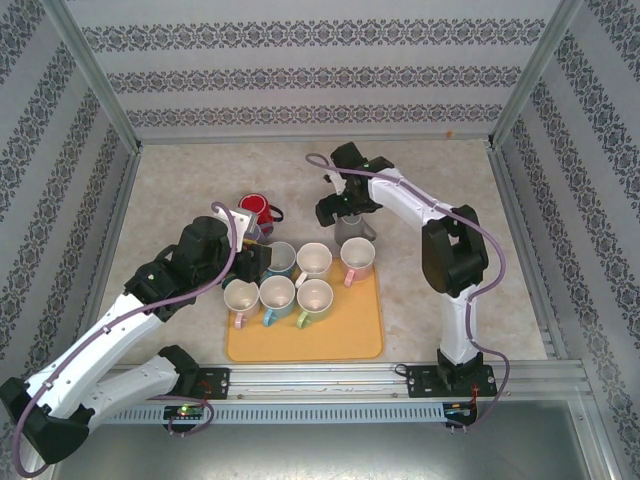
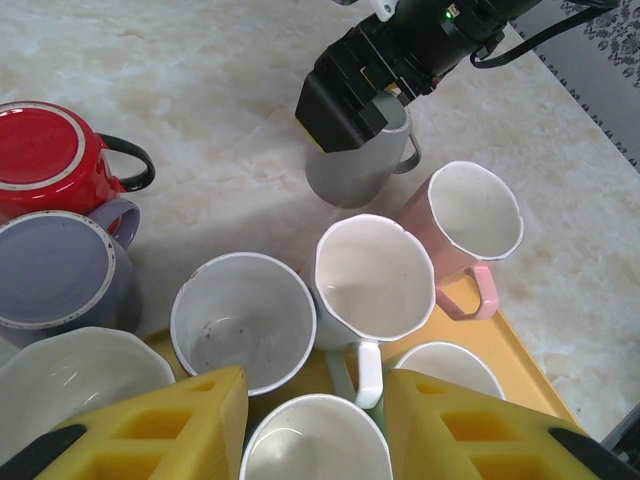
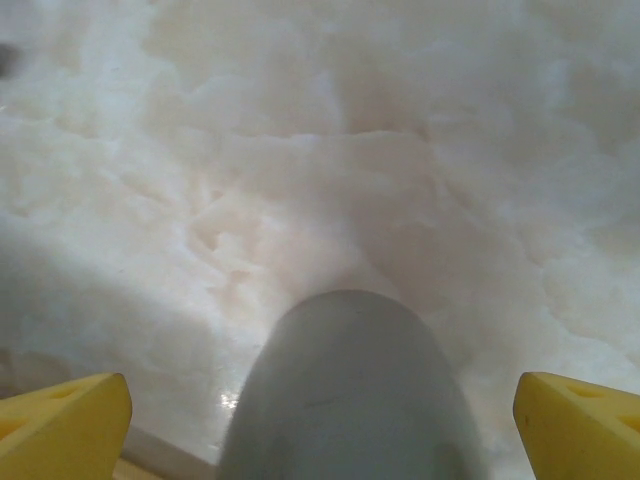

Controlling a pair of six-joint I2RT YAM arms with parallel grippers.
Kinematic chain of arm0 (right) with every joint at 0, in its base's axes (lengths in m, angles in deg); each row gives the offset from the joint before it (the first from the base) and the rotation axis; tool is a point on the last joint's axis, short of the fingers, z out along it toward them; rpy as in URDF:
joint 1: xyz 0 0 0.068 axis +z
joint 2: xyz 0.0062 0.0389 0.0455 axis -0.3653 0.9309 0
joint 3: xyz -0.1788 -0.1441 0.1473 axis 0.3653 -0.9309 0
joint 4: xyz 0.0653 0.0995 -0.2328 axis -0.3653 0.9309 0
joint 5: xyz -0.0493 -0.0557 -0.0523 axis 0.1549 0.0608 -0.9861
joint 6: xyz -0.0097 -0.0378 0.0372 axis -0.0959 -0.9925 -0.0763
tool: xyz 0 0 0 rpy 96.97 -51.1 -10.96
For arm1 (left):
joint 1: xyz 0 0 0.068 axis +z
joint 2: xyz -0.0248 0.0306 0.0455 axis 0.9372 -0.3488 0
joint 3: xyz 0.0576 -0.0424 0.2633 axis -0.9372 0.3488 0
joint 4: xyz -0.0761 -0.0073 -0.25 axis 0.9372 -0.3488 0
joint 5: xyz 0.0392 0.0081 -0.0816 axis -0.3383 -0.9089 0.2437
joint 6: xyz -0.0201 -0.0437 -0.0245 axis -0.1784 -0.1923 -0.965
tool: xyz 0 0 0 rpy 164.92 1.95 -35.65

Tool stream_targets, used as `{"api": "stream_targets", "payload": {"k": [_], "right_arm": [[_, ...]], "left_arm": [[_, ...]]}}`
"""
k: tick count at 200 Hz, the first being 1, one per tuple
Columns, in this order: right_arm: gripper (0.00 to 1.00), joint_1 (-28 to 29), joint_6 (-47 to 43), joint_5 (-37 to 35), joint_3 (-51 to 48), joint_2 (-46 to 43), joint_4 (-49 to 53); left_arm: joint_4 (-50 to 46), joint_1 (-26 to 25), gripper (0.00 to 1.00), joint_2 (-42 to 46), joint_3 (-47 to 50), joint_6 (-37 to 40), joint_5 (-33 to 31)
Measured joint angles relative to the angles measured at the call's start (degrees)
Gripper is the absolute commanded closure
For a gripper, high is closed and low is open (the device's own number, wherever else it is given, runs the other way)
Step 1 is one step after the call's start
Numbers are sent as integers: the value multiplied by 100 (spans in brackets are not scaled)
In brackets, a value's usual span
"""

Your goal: Turn the mug right side up

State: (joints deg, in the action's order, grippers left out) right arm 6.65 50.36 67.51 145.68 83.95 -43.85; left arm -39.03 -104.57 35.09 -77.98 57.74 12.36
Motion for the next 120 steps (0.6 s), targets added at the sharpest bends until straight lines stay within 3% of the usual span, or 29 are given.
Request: {"api": "stream_targets", "payload": {"k": [68,120], "right_arm": [[5,76,-706,-669,0,-7,393],[2,-70,-1364,-315,0,-26,704]], "left_arm": [[48,68,58,-92,13,-4,240],[72,136,58,-186,17,-4,393]]}}
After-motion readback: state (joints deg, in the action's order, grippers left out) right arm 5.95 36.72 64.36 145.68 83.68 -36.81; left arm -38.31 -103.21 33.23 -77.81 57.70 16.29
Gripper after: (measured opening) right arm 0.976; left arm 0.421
